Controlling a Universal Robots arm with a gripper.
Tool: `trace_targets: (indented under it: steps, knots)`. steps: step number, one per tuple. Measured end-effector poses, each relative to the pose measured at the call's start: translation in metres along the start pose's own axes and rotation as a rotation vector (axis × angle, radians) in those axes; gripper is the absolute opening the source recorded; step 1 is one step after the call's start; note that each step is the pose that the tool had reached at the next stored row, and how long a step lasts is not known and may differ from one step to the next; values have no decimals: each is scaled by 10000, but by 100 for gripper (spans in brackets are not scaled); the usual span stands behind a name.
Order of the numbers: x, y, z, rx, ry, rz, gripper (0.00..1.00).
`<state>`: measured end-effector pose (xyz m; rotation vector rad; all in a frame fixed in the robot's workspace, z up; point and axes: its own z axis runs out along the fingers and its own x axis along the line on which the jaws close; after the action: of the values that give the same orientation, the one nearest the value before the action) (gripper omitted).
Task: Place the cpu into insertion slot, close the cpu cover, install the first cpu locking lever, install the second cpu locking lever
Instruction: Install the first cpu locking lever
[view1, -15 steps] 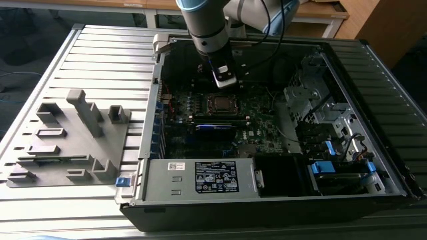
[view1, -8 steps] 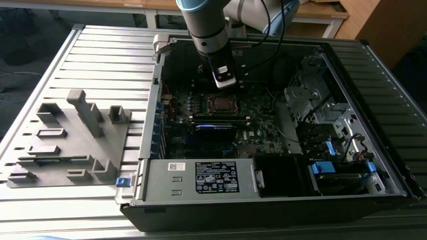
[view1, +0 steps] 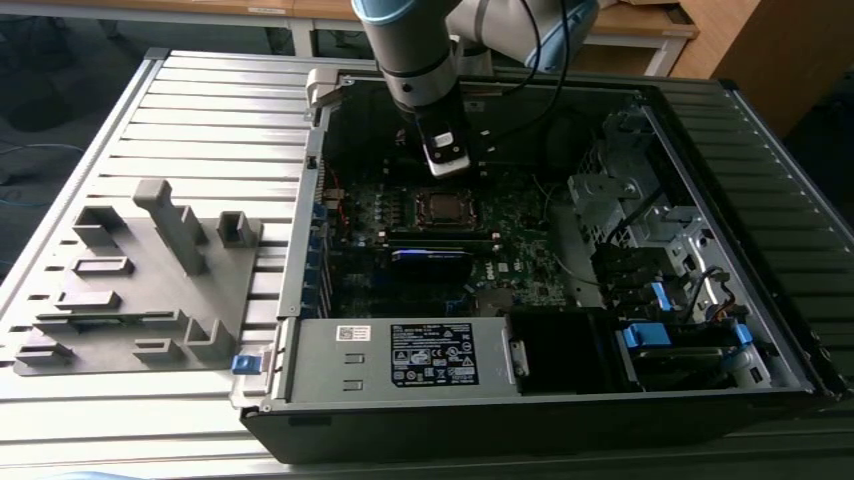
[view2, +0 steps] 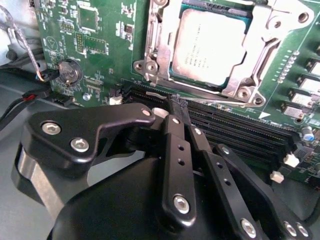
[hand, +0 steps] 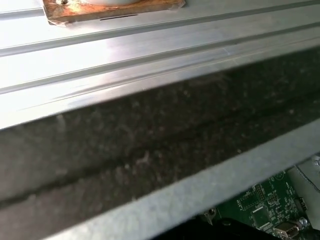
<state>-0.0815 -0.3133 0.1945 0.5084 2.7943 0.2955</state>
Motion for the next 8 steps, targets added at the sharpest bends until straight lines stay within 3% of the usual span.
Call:
trace_targets:
  steps: [8]
  knots:
    - [11,-8,23,47,-52,194,11]
